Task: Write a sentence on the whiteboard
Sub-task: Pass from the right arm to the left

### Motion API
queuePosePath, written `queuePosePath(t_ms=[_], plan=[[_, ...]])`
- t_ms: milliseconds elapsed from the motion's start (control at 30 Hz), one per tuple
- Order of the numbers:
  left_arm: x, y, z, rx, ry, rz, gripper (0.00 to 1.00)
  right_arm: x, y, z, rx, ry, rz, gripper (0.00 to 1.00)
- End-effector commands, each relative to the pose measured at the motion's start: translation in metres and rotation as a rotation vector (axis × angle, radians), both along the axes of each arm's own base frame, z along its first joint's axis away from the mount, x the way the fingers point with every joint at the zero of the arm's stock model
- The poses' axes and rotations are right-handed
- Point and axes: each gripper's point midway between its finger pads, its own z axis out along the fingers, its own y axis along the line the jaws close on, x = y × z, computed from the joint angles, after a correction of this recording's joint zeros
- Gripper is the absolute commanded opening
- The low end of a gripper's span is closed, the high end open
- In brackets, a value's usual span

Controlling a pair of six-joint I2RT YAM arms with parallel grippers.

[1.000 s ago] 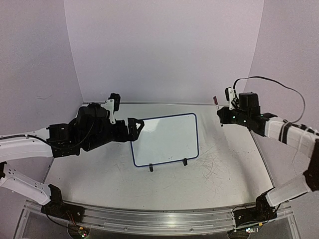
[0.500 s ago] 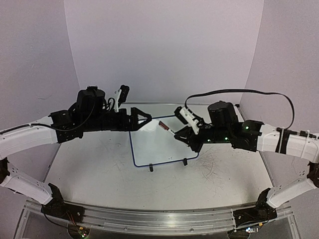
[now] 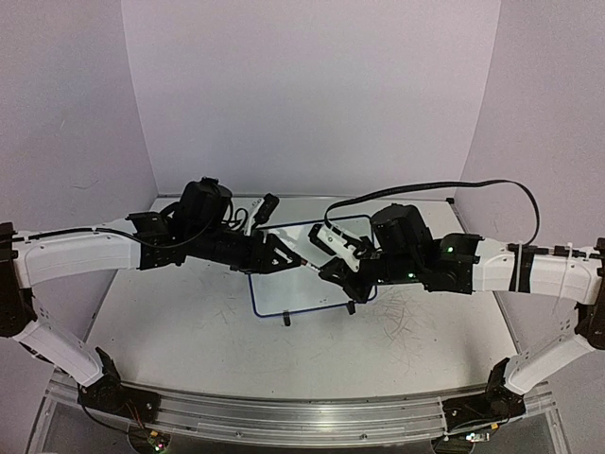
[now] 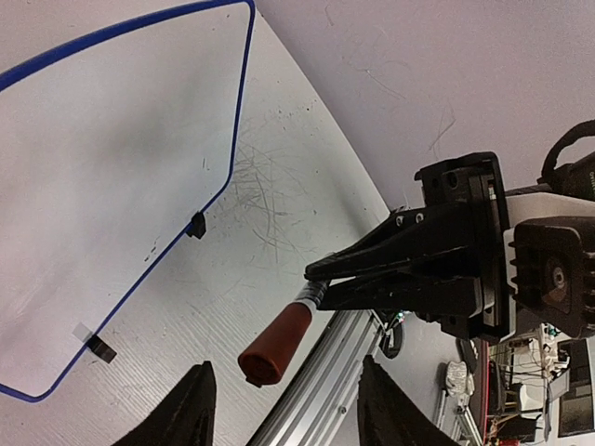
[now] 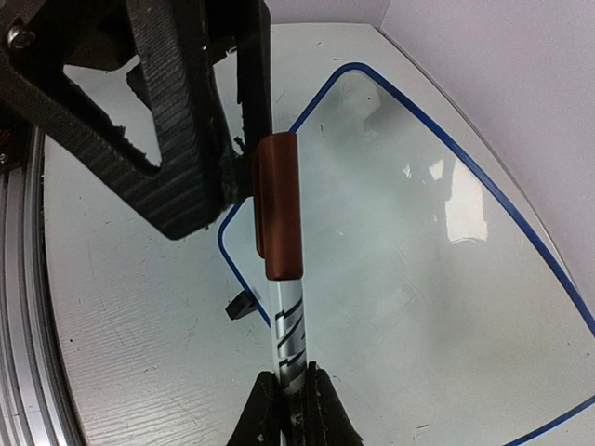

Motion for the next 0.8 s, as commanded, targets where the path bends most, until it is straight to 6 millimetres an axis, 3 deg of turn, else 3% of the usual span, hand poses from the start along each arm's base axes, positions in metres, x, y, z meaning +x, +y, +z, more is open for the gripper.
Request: queuePosePath(t_ms=[0, 133, 300, 633, 767], plan=[[-0.003, -0.012, 0.022, -0.064, -0.016, -0.066, 0.48, 0.003, 0.007, 0.018, 0.032, -0.043, -0.002, 0.00], [-0.003, -0.017, 0.021, -0.077, -0.003, -0.083, 0.41, 0.002, 0.008, 0.019, 0.032, -0.048, 0.005, 0.00], [-0.001, -0.020, 0.020, -0.086, 0.008, -0.080, 0.39, 0.001, 0.008, 0.020, 0.033, -0.054, 0.014, 0.00], [0.004, -0.022, 0.029, -0.126, 0.008, -0.054, 0.47, -0.005, 0.009, 0.018, 0.034, -0.044, 0.032, 0.00], [0.009, -0.020, 0.030, -0.130, 0.003, -0.032, 0.43, -0.008, 0.010, 0.020, 0.043, -0.045, 0.039, 0.00]])
